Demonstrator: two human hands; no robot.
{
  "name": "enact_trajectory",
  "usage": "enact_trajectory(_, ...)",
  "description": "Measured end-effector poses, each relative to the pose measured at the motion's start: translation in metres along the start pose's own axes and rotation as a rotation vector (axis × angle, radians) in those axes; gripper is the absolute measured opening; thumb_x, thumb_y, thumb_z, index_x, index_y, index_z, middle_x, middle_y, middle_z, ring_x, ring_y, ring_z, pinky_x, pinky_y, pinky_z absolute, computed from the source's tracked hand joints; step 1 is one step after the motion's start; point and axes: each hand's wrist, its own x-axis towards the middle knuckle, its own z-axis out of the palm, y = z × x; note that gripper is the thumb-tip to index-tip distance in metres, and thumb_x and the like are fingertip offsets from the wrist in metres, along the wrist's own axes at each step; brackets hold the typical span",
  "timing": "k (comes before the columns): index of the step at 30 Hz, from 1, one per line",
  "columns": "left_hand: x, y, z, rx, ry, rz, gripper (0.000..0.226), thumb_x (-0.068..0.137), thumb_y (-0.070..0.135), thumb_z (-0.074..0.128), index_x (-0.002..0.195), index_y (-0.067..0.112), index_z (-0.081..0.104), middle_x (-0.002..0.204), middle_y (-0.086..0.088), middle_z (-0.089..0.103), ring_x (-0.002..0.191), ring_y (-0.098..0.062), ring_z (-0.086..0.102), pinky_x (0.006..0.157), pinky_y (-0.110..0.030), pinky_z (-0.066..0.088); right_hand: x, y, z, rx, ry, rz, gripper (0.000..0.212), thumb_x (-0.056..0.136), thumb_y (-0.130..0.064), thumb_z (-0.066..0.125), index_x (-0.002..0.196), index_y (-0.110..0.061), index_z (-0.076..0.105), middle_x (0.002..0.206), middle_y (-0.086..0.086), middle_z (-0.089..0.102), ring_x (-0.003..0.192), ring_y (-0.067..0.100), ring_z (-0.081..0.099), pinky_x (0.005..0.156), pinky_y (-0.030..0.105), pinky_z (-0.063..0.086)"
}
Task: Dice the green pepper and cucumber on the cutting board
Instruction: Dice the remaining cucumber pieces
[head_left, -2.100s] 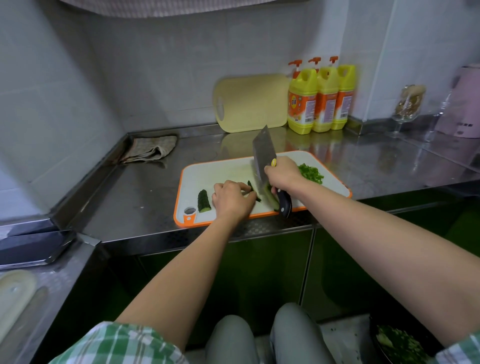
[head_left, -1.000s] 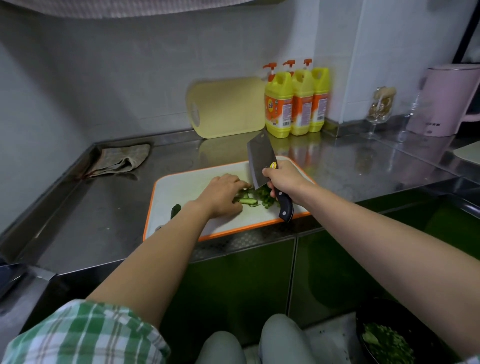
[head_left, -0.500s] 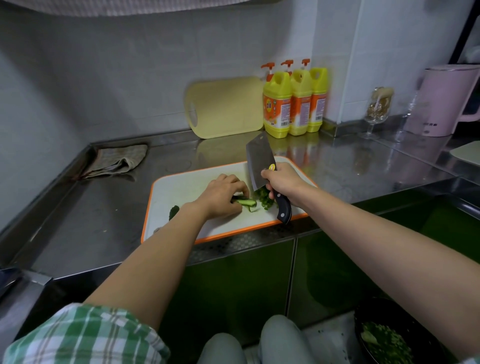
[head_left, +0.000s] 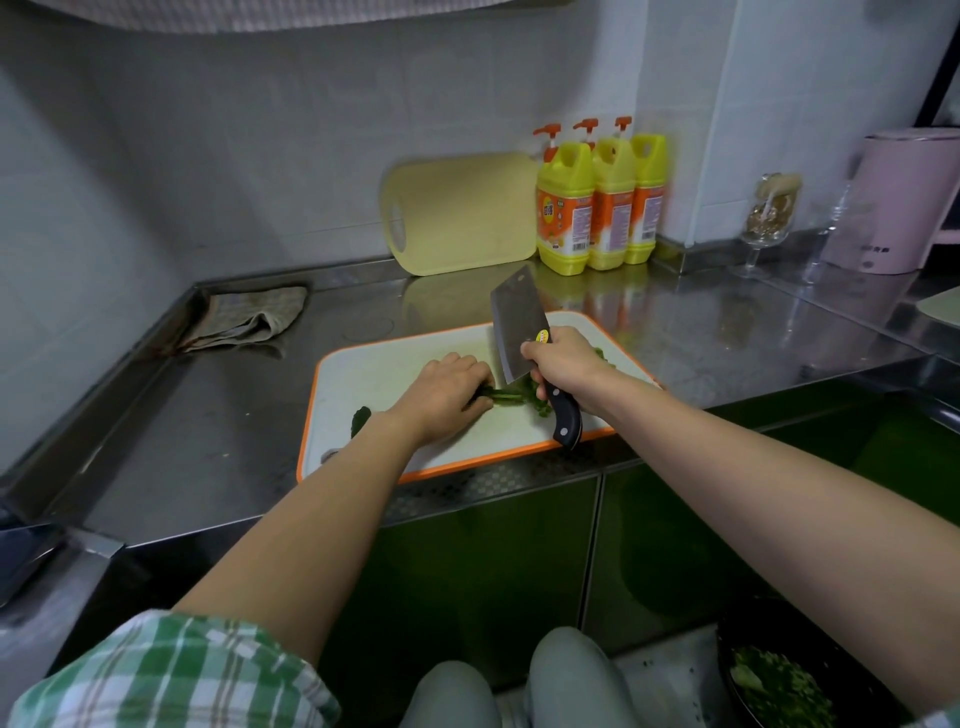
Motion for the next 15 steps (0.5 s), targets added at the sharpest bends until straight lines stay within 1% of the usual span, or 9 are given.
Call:
enact_trajectory(3, -0.002, 0.0, -0.001, 0.057, -0.006, -0.048, 0.024, 0.101, 0.03, 0.044, 0.112, 0.01, 0.051, 0.112, -0.011, 0.053, 0.1, -0.026, 0.044, 0.081, -0.034, 0.03, -0.002, -0.002, 0.003, -0.005, -0.005, -0.011, 0.023, 0.097, -0.012, 0.045, 0.075, -0.012, 0.048, 0.057, 0.007, 0.047, 0.037, 0.018, 0.046, 0.04, 0.022, 0.036)
enact_trajectory(7, -0.007, -0.007, -0.005, 0.113, -0.026, -0.131, 0.027, 0.103, 0.029, 0.036, 0.113, 0.006, 0.048, 0.116, -0.015, 0.053, 0.102, -0.029, 0.045, 0.083, -0.036, 0.032, -0.003, -0.006, 0.005, -0.012, -0.003, -0.018, 0.022, 0.097, -0.011, 0.045, 0.075, -0.011, 0.048, 0.057, 0.008, 0.046, 0.038, 0.019, 0.046, 0.039, 0.02, 0.035)
enact_trajectory(11, -0.012, -0.014, -0.006, 0.159, -0.011, -0.268, 0.031, 0.103, 0.029, 0.034, 0.117, 0.005, 0.049, 0.119, -0.017, 0.053, 0.105, -0.031, 0.046, 0.085, -0.037, 0.035, 0.0, -0.01, 0.009, -0.083, -0.015, -0.029, 0.022, 0.096, -0.012, 0.043, 0.076, -0.008, 0.051, 0.056, 0.011, 0.049, 0.041, 0.021, 0.048, 0.047, 0.025, 0.038)
enact_trajectory(13, -0.012, -0.015, -0.003, 0.141, -0.01, -0.303, 0.036, 0.102, 0.035, 0.039, 0.12, 0.006, 0.049, 0.121, -0.015, 0.052, 0.108, -0.031, 0.046, 0.087, -0.038, 0.036, 0.001, -0.01, 0.01, -0.165, -0.027, -0.021, 0.024, 0.096, -0.013, 0.043, 0.074, -0.008, 0.051, 0.058, 0.015, 0.052, 0.047, 0.025, 0.05, 0.053, 0.029, 0.042)
enact_trajectory(15, -0.013, -0.013, 0.0, 0.073, 0.046, -0.304, 0.044, 0.098, 0.045, 0.044, 0.125, 0.01, 0.049, 0.124, -0.012, 0.051, 0.112, -0.029, 0.045, 0.09, -0.039, 0.036, 0.001, -0.01, 0.009, -0.279, -0.052, -0.016, 0.023, 0.094, -0.011, 0.044, 0.072, -0.006, 0.052, 0.061, 0.018, 0.055, 0.051, 0.028, 0.053, 0.055, 0.031, 0.044)
